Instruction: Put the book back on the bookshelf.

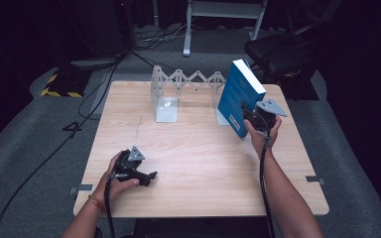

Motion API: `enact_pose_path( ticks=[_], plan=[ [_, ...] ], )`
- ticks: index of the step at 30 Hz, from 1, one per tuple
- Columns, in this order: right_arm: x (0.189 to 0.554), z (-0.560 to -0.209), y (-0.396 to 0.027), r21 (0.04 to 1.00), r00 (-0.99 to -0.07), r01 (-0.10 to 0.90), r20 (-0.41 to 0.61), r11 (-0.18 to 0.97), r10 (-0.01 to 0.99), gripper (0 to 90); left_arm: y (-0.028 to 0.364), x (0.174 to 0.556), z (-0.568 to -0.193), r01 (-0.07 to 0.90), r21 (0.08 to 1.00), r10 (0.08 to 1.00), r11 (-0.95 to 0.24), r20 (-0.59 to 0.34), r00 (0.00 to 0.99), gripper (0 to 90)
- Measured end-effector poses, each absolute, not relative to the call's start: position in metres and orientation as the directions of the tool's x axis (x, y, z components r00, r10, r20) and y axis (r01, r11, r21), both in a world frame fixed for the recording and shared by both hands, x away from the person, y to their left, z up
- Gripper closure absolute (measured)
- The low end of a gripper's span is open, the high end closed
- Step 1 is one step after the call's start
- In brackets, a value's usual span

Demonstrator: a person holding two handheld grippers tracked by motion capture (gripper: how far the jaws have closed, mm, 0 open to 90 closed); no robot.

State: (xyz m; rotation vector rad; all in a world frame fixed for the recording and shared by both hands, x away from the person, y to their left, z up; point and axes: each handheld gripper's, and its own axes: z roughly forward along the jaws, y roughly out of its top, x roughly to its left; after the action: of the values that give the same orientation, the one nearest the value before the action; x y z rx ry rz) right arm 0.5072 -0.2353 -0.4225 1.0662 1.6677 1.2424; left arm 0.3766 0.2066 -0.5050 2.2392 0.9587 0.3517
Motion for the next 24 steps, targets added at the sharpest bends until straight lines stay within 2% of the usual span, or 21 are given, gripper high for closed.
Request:
enact_pose_path(
  ticks=[2,10,14,16,19,24],
  plan=[
    [0.505,-0.420,-0.239,0.968,-0.350,0.184,-0.098,0.172,0.931,48.5,0.207,0.377,-0.505,0.540,0.671,0.720,-0.508,-0.014,0.694,4.6],
    [0.495,-0.412,-0.249,0.956,-0.378,0.209,-0.113,0.204,0.919,44.7,0.206,0.376,-0.505,0.541,0.671,0.720,-0.507,-0.016,0.694,4.6],
    [0.493,-0.409,-0.255,0.949,-0.408,0.224,-0.117,0.223,0.905,42.7,0.206,0.376,-0.505,0.540,0.671,0.720,-0.507,-0.014,0.693,4.6],
    [0.492,-0.407,-0.258,0.946,-0.453,0.226,-0.111,0.234,0.885,41.5,0.206,0.376,-0.505,0.541,0.671,0.720,-0.507,-0.015,0.693,4.6],
    [0.491,-0.403,-0.262,0.932,-0.468,0.242,-0.131,0.269,0.874,36.1,0.206,0.376,-0.505,0.541,0.671,0.720,-0.506,-0.016,0.694,4.6],
    [0.489,-0.399,-0.269,0.915,-0.507,0.264,-0.138,0.305,0.851,31.9,0.206,0.376,-0.505,0.541,0.671,0.720,-0.506,-0.016,0.694,4.6]
  ],
)
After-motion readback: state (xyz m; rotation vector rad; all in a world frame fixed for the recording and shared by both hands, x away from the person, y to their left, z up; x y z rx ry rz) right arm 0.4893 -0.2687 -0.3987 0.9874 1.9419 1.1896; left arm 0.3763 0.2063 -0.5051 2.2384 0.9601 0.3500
